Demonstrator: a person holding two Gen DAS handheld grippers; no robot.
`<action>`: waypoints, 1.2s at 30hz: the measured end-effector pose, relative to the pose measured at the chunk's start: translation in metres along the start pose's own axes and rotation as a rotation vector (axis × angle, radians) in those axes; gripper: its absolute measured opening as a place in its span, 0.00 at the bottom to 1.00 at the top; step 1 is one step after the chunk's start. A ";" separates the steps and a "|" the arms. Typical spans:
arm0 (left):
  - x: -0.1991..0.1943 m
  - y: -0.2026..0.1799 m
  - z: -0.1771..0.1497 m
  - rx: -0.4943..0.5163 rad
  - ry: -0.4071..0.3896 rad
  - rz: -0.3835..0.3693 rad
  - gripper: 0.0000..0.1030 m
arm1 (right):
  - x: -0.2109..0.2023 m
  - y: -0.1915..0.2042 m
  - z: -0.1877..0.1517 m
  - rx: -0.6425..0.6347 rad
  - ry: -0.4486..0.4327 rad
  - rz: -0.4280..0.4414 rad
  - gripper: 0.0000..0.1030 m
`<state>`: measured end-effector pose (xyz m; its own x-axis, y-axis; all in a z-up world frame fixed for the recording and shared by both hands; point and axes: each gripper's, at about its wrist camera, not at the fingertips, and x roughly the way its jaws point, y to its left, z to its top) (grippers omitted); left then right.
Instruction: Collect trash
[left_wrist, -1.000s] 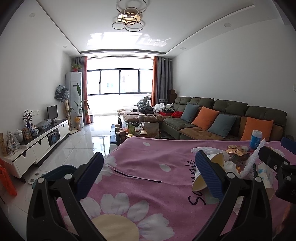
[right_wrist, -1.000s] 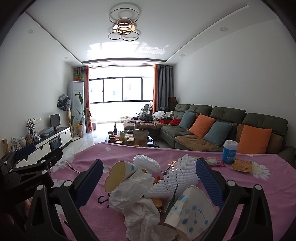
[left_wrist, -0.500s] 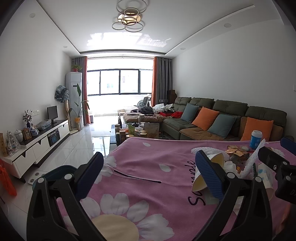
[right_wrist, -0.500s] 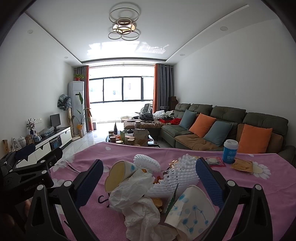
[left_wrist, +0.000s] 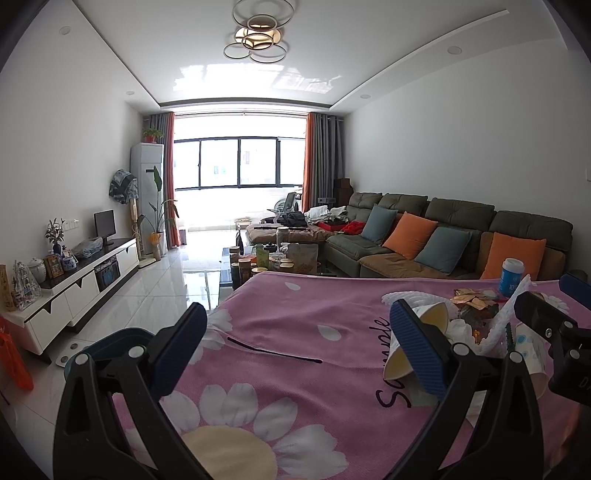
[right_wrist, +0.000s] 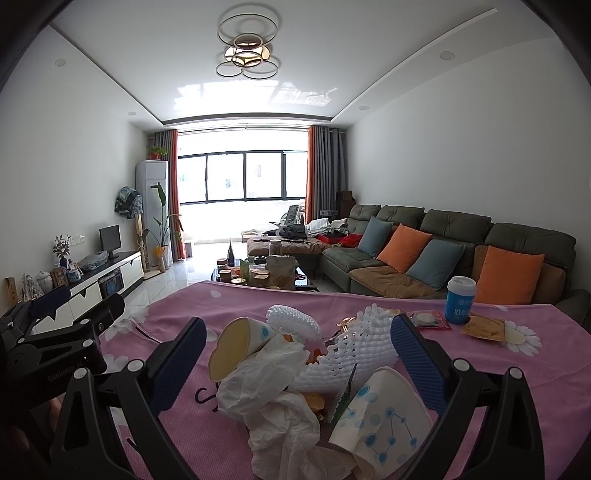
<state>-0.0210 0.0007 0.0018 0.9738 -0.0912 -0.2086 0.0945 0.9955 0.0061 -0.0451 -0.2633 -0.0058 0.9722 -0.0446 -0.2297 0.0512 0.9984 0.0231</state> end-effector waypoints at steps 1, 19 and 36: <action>0.000 0.000 -0.001 0.000 0.001 0.000 0.95 | 0.000 0.000 0.000 0.001 0.000 0.002 0.94; 0.016 -0.004 -0.005 0.013 0.055 -0.050 0.95 | 0.008 -0.012 -0.003 0.015 0.037 0.005 0.94; 0.102 -0.048 -0.013 0.122 0.394 -0.374 0.66 | 0.058 -0.053 0.003 0.099 0.239 0.053 0.72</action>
<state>0.0709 -0.0563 -0.0325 0.7204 -0.3984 -0.5678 0.4653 0.8846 -0.0304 0.0093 -0.3185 -0.0177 0.8932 0.0284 -0.4487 0.0356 0.9904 0.1335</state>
